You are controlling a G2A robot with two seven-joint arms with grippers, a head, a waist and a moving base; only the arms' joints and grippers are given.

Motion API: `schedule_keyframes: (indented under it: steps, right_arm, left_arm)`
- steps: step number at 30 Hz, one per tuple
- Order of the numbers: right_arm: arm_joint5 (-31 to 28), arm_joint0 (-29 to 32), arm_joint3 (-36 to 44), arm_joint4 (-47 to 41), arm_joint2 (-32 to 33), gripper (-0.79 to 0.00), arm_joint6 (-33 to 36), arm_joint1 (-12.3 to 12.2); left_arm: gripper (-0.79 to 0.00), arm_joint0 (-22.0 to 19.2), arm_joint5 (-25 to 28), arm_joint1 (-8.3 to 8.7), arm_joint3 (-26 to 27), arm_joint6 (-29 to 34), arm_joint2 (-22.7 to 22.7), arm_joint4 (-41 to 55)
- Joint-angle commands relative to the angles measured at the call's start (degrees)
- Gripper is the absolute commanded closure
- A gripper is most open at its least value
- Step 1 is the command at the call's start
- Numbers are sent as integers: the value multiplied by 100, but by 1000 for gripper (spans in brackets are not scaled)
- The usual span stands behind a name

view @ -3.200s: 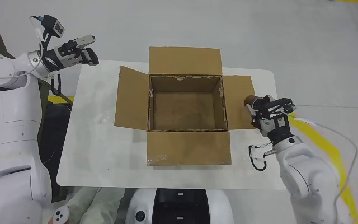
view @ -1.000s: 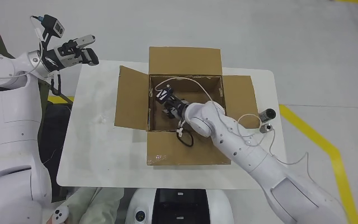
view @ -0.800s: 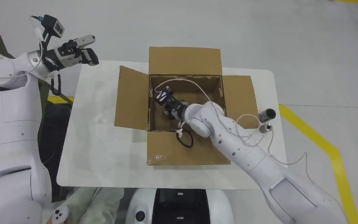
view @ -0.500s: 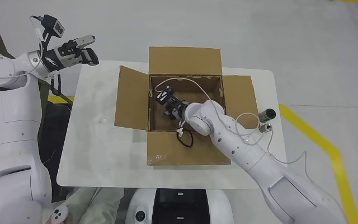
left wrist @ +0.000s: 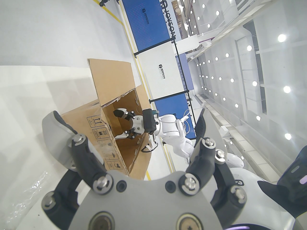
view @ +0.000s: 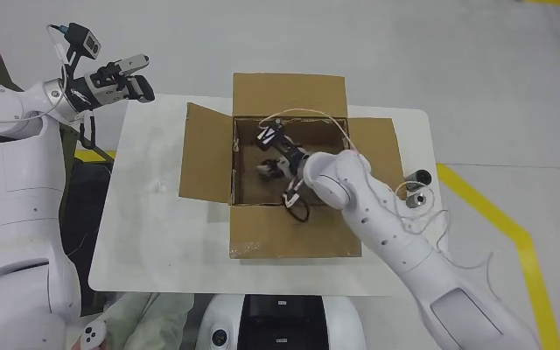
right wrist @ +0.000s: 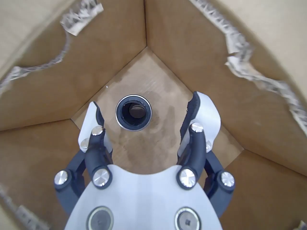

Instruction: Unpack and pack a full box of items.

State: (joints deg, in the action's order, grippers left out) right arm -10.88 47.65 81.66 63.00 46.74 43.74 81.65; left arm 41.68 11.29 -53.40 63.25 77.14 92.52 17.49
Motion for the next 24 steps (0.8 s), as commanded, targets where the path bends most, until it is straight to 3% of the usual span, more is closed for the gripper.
schedule_keyframes:
  steps: [1, 8, 15, 24]
  right_arm:
    - [7, 225, 415, 162, 237, -690, 40, -86]
    - [-96, 1106, 1687, 389, 1045, -714, 171, -340]
    - [-215, 1911, 2431, 445, 1961, -711, 185, -546]
    - [74, 2940, 3260, 632, 2966, -711, -14, -714]
  left_arm:
    - [-785, 0, 0, 0, 0, 0, 0, 0]
    - [-785, 0, 0, 0, 0, 0, 0, 0]
    - [-785, 0, 0, 0, 0, 0, 0, 0]
    - [-785, 0, 0, 0, 0, 0, 0, 0]
